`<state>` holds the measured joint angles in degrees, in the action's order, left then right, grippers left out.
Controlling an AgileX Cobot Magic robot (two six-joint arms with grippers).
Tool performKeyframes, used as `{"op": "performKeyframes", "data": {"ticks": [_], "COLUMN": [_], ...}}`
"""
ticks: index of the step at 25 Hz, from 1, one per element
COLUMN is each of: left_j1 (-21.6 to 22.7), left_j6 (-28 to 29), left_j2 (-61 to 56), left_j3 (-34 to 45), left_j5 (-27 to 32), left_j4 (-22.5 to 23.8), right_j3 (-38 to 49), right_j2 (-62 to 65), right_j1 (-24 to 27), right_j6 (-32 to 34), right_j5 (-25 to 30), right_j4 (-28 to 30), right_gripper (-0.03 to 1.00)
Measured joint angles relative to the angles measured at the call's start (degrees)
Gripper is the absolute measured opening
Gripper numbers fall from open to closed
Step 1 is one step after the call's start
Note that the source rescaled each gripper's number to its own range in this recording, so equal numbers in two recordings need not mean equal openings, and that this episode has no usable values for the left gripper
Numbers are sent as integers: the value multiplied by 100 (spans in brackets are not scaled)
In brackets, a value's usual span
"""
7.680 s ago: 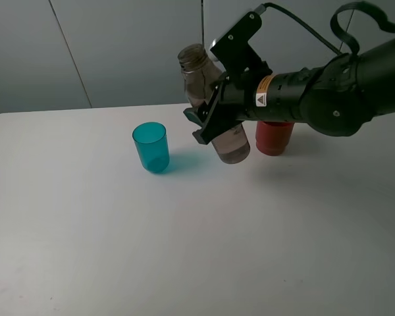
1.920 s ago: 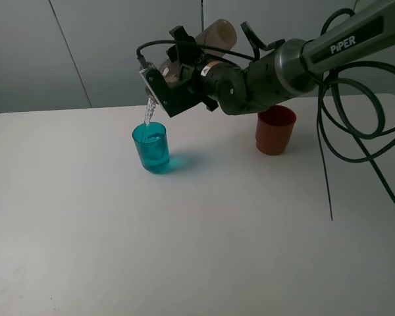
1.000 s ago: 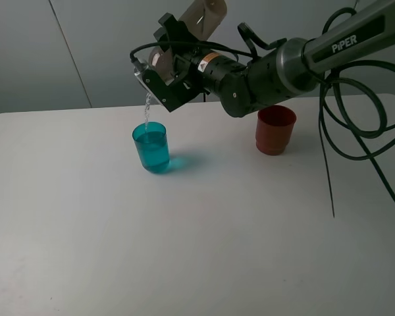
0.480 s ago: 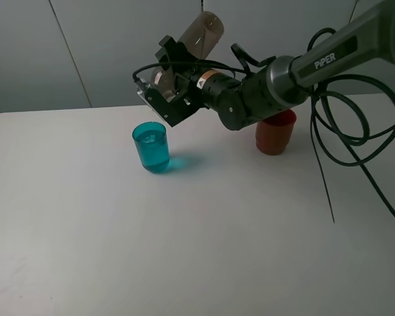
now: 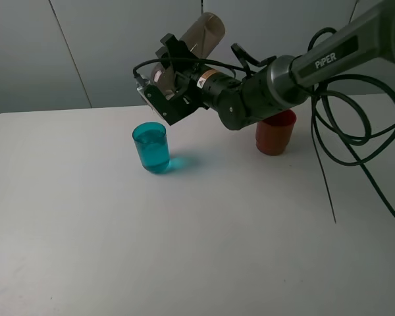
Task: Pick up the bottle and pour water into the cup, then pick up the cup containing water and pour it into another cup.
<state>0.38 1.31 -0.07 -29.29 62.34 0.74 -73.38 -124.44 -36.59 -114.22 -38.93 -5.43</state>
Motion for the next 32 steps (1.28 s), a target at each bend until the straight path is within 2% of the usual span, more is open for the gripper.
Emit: {"op": "performKeyframes", "data": {"ticks": [3,6,10,12,13,16,18,20,22,32], "left_j1": [0,0,0,0,0,0,0,0,0,0], "left_j6": [0,0,0,0,0,-26,-36,-36,-36,-36], "left_j2": [0,0,0,0,0,0,0,0,0,0], "left_j3": [0,0,0,0,0,0,0,0,0,0], "left_j5": [0,0,0,0,0,0,0,0,0,0], "left_j4": [0,0,0,0,0,0,0,0,0,0], "right_j3": [0,0,0,0,0,63,266,551,935,2934], "right_j2": [454,997,1520,1678,1740,1873,2008,2145,2265,2490], "right_j1": [0,13,219,349,408,586,638,653,653,699], "right_j6": [1152,2805,5948,7665,8513,10510,11310,11759,11940,12121], "right_j5": [579,1596,2895,3370,3529,3597,3446,3231,3040,1599], "right_j4": [-32,118,796,1250,1432,1898,1999,2021,2071,1979], "right_gripper": [0,0,0,0,0,0,0,0,0,0]}}
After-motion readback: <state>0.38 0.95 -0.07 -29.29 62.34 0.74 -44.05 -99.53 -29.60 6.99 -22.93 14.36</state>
